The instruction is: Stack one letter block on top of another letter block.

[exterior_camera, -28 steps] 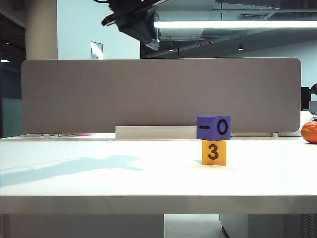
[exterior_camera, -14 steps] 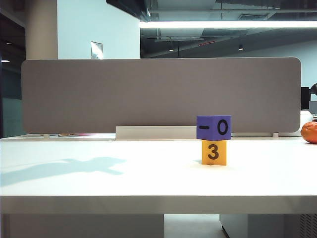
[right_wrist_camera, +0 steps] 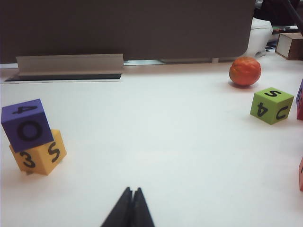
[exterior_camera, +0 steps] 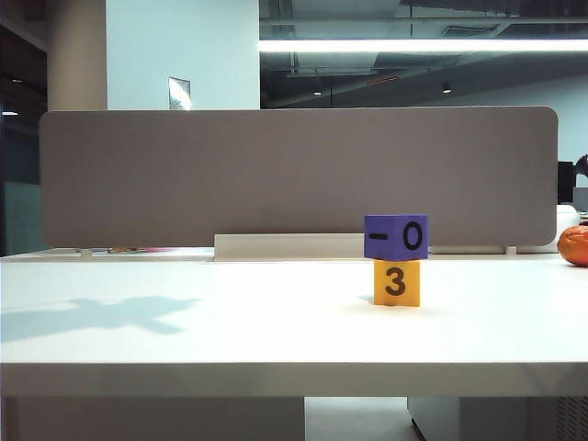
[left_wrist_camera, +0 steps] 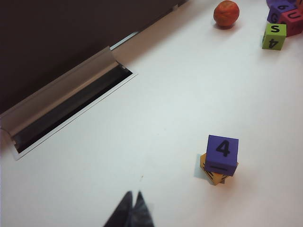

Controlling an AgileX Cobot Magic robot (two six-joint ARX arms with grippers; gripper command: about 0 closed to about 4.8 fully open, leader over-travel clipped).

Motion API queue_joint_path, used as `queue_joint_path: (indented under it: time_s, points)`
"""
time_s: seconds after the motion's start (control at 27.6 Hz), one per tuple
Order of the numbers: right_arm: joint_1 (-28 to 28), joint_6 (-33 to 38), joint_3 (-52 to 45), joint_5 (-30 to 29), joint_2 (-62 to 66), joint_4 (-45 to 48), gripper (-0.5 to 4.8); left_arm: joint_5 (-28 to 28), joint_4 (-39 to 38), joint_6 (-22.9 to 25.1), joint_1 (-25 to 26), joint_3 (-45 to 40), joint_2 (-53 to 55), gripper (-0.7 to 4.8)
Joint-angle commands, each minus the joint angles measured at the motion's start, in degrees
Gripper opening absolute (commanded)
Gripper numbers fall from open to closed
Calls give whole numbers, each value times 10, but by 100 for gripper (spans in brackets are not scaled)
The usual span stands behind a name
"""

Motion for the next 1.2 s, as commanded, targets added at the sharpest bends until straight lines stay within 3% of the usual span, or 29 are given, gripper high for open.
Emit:
queue_joint_path:
  time_s: [0.04, 1.02, 1.2]
  points:
    - [0, -2, 1, 10, 0, -6, -6, -2, -3, 0, -1, 3, -3, -6]
    - [0, -2, -3, 25, 0, -37, -5, 3, -10, 15, 1, 3, -7, -6]
    - [0, -2, -3, 25, 0, -37, -5, 40, -12, 8, 14, 2, -13, -6]
